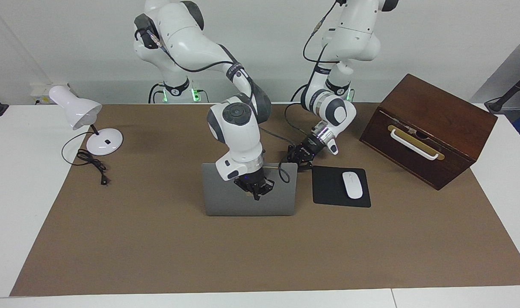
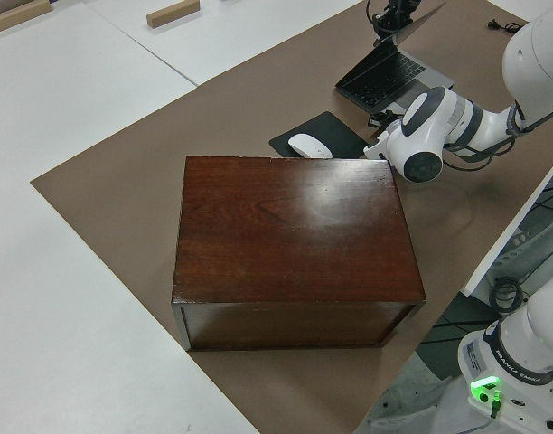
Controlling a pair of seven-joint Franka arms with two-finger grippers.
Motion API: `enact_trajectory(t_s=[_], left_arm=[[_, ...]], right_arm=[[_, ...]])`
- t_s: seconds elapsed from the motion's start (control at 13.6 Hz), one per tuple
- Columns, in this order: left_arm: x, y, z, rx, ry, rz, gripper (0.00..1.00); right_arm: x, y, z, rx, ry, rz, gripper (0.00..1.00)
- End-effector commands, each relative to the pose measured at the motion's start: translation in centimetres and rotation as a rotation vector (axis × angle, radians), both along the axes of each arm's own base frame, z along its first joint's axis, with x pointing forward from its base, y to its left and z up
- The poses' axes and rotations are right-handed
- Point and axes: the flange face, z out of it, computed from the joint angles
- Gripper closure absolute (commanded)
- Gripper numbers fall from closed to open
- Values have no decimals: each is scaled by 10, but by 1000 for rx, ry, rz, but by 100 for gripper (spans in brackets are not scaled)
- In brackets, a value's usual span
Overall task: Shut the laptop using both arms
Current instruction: 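Push the laptop screen down toward the keyboard with the right gripper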
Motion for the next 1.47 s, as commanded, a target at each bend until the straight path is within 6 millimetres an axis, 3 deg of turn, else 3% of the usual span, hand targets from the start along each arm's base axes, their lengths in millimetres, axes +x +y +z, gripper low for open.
enact_trajectory(t_s=[0.0,1.39], left_arm=[[-7,-3,-31,58,39,-4,100],[-7,-2,-31,60,40,-2,100]], right_arm=[[-18,-2,-7,23,58,-28,100],[-40,-3,-35,25,75,-52,100]])
